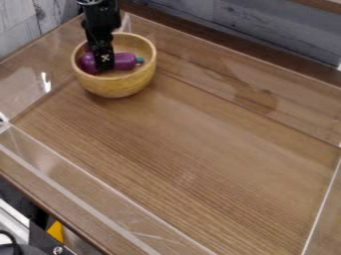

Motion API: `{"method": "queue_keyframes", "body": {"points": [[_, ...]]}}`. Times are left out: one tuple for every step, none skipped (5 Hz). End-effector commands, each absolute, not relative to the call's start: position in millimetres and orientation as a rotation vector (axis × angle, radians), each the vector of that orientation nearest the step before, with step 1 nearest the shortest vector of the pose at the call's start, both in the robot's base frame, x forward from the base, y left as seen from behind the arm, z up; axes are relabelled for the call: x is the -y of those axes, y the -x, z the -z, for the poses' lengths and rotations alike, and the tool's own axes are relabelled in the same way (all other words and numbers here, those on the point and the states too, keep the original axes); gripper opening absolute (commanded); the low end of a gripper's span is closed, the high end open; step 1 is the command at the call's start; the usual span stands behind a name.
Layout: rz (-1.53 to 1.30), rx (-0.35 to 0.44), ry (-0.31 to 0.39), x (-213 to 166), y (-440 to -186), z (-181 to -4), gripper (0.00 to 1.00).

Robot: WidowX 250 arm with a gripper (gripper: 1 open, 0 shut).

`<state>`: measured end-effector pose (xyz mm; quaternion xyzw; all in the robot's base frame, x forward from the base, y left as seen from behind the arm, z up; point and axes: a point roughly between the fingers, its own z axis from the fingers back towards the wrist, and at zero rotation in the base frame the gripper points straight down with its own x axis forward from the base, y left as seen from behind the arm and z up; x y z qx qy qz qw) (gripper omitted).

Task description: Put the purple eggplant in the brown bowl

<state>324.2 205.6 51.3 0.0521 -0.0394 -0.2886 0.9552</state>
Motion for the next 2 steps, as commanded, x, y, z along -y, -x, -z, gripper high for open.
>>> {"method": "queue_keyframes", "body": {"points": [[0.591,0.136,-0.158,-208.6,-328.1,-74.9,1.0],[0.61,0.142,-0.153,-202.0,-325.3,-73.6,1.0]]}}
